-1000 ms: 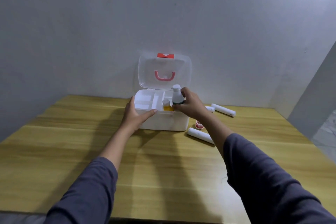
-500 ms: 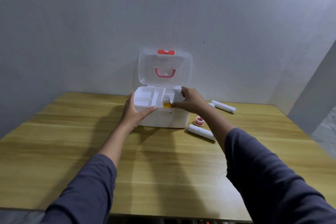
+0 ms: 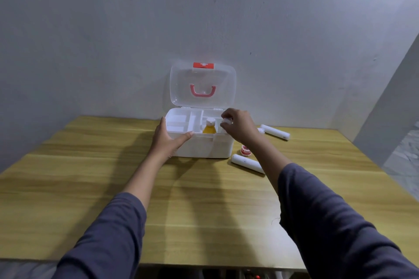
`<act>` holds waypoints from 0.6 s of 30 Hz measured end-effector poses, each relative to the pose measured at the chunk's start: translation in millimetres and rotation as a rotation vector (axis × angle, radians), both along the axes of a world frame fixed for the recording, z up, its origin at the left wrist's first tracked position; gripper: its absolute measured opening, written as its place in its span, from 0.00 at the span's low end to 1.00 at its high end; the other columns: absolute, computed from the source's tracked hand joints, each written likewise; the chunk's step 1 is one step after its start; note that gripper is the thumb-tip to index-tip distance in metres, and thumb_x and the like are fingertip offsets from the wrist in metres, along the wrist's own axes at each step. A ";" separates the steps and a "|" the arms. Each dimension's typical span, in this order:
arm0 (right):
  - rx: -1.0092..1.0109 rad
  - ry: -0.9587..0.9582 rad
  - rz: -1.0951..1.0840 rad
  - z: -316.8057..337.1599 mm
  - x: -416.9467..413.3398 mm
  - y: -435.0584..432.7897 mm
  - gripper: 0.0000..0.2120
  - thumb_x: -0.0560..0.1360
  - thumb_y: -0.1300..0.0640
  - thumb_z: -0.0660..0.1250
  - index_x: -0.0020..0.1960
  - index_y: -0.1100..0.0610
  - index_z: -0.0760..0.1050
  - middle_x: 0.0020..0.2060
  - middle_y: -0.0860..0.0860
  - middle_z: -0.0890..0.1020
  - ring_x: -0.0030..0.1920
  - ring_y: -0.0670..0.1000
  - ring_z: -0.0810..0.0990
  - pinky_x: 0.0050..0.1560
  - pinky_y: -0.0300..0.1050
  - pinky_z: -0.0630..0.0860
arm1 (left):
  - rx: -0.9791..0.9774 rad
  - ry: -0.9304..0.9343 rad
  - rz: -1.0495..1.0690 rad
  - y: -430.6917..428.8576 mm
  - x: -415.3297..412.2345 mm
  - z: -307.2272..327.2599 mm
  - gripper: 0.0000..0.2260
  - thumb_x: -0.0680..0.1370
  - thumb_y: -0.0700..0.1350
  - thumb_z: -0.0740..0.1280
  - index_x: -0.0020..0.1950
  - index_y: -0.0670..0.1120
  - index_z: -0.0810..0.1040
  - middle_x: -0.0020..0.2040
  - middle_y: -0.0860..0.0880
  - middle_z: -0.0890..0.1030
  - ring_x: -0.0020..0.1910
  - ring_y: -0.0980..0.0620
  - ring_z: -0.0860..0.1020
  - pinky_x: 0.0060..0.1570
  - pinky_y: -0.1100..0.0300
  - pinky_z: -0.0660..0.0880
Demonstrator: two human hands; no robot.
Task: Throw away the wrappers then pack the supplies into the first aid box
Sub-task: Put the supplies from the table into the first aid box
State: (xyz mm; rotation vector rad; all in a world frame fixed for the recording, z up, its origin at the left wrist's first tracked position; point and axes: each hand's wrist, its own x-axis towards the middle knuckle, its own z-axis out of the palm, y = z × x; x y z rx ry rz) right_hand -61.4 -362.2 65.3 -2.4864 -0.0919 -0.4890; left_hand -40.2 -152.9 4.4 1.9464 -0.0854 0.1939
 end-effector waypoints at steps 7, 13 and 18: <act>0.086 -0.087 -0.005 -4.9 -1.7 -18.4 0.15 0.77 0.57 0.62 0.61 0.61 0.75 0.60 0.57 0.79 0.61 0.55 0.76 0.60 0.44 0.70 | -0.002 -0.007 0.003 -1.3 -4.5 1.9 0.47 0.65 0.60 0.76 0.77 0.49 0.57 0.76 0.49 0.62 0.75 0.48 0.62 0.72 0.49 0.63; 0.128 0.025 -0.191 -33.5 8.2 -79.3 0.17 0.78 0.56 0.60 0.63 0.63 0.71 0.63 0.60 0.76 0.63 0.57 0.74 0.62 0.48 0.69 | -0.023 -0.054 0.035 -1.9 -1.0 -4.6 0.45 0.61 0.65 0.75 0.73 0.52 0.63 0.70 0.49 0.69 0.70 0.49 0.68 0.68 0.47 0.69; -0.067 0.176 -0.349 -63.7 27.6 -122.5 0.27 0.77 0.50 0.61 0.70 0.62 0.60 0.69 0.62 0.66 0.69 0.61 0.63 0.69 0.53 0.61 | -0.032 -0.118 0.045 -3.8 1.3 -6.7 0.40 0.62 0.61 0.76 0.71 0.53 0.66 0.68 0.52 0.70 0.68 0.51 0.69 0.67 0.52 0.69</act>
